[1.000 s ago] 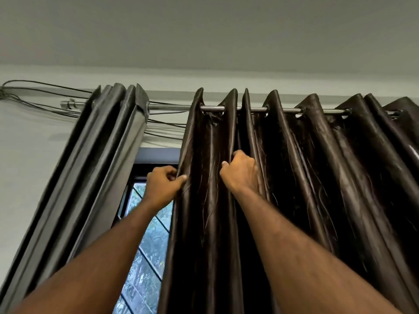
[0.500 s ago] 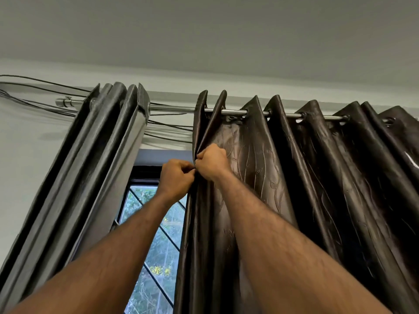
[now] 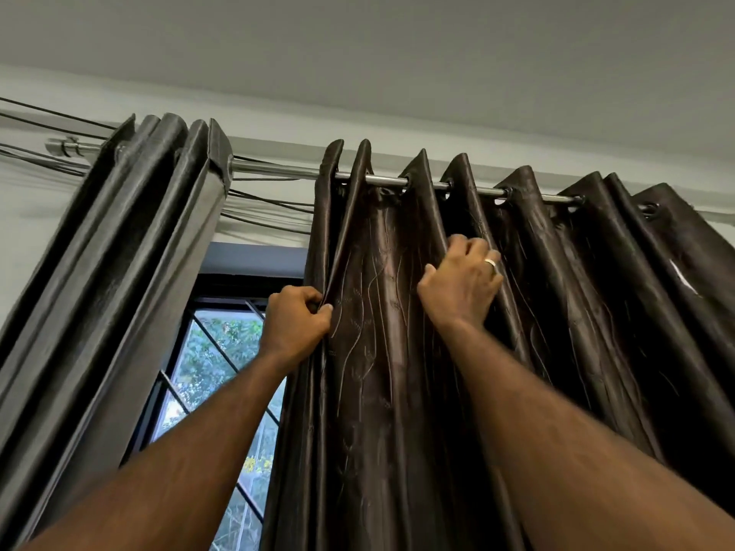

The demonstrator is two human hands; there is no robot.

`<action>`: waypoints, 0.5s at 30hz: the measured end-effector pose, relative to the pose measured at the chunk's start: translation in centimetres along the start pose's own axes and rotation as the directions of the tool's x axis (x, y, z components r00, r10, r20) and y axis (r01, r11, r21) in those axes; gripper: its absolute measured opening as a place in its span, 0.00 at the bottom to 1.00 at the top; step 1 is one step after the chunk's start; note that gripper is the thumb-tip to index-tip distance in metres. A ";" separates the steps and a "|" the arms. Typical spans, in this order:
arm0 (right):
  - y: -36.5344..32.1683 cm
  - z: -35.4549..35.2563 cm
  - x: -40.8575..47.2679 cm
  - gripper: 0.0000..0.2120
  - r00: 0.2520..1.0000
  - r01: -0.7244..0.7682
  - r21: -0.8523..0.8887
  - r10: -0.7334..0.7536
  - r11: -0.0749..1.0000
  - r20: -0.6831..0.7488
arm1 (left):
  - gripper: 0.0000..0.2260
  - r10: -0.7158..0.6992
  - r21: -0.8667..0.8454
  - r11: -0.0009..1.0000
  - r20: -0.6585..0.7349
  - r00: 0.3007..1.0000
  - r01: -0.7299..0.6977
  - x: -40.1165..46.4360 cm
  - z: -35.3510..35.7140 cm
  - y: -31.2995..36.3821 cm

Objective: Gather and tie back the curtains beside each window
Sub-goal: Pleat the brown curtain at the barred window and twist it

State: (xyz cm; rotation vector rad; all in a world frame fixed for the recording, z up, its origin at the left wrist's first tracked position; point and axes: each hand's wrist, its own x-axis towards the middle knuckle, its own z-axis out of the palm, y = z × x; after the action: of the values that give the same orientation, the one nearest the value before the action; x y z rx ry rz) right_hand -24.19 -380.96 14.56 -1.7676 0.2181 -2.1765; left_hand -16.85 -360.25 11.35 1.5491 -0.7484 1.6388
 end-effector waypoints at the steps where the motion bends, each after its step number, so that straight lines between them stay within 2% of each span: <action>1: 1.0 0.2 0.3 0.23 0.998 -0.031 0.012 0.031 0.999 0.059 | 0.07 -0.001 -0.001 1.000 0.001 1.000 0.001 -0.1 0.1 -0.3; 4: 2.3 0.8 0.1 0.14 0.977 -0.091 0.124 0.064 0.988 0.205 | 0.06 0.003 0.001 1.000 0.016 1.000 -0.003 -0.1 0.7 -0.8; 6: 1.5 1.6 -0.6 0.16 0.961 -0.154 0.234 0.090 0.960 0.263 | 0.05 0.003 -0.019 1.000 0.021 1.000 -0.003 -0.2 0.6 -0.6; 7: 0.3 1.9 -1.2 0.18 0.947 -0.167 0.293 0.070 0.941 0.312 | 0.12 0.002 -0.040 0.999 0.024 1.000 -0.001 -0.2 0.5 -0.4; 9: -3.5 2.5 -1.9 0.15 0.924 -0.073 0.406 -0.092 0.911 0.371 | 0.18 0.013 -0.105 0.994 0.057 0.998 -0.007 -0.2 0.0 -0.1; 11: -7.6 3.4 -1.9 0.11 0.885 0.045 0.460 -0.249 0.887 0.393 | 0.13 0.010 -0.172 0.985 0.096 0.995 0.007 -0.2 -0.4 0.3; 13: -10.3 4.1 -1.4 0.15 0.850 0.077 0.479 -0.309 0.875 0.427 | 0.10 -0.017 -0.208 0.978 0.067 0.998 0.031 0.1 -0.7 0.1; 15: -10.3 4.7 -1.0 0.16 0.822 0.090 0.489 -0.342 0.868 0.456 | 0.13 -0.034 -0.213 0.976 0.048 0.998 0.044 0.3 -0.8 -0.2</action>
State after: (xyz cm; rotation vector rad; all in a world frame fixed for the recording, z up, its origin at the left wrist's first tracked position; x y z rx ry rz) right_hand -21.04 -370.59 17.99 -2.0834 -0.6109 -1.5808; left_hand -17.11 -359.46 11.60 1.4411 -0.8822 1.4485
